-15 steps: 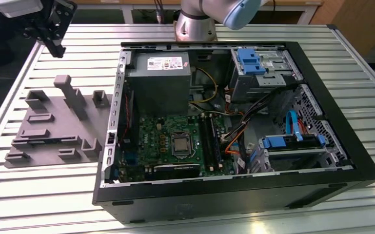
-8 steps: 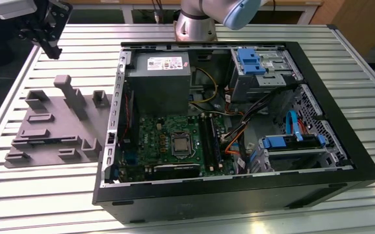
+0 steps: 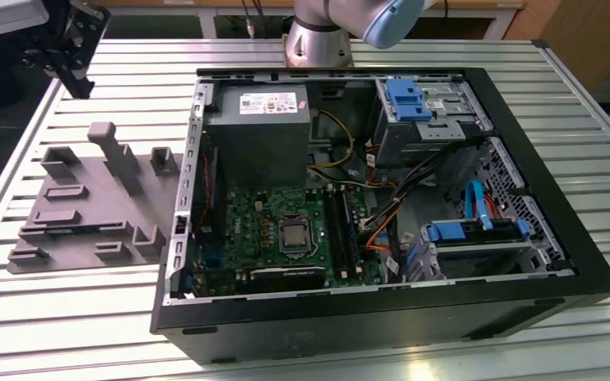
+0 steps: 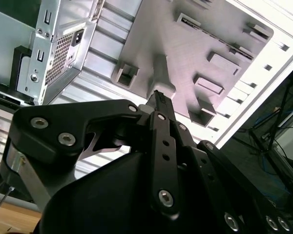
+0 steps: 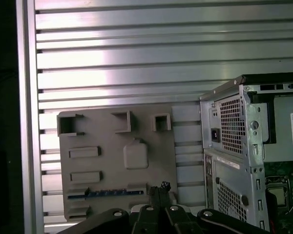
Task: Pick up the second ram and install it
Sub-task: 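Reach for the second ram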
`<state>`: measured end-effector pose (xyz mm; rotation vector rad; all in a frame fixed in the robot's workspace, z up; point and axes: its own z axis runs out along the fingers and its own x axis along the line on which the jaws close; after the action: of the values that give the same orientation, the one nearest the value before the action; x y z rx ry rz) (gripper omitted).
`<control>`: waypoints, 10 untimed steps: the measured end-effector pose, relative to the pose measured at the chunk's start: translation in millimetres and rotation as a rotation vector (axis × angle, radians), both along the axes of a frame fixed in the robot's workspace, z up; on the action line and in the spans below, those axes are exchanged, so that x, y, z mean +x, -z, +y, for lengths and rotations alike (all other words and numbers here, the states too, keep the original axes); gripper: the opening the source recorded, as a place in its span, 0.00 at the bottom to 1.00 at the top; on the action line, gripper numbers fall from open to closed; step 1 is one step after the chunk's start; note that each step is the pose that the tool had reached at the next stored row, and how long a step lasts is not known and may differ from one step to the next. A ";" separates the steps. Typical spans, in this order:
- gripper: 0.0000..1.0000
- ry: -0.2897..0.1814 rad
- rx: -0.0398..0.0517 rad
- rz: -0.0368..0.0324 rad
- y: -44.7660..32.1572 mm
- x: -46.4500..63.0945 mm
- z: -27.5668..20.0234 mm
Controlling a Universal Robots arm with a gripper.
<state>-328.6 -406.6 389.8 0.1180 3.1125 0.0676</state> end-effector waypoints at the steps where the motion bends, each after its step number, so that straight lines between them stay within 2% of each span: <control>1: 0.11 0.000 0.0000 0.0000 0.0 -1.1 -0.3; 7: 0.11 0.000 0.0000 0.0000 0.2 -11.1 -1.4; 10: 0.11 0.000 0.0000 0.0000 0.4 -15.3 -3.8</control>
<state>-343.9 -410.4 389.5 0.1177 3.1125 0.0677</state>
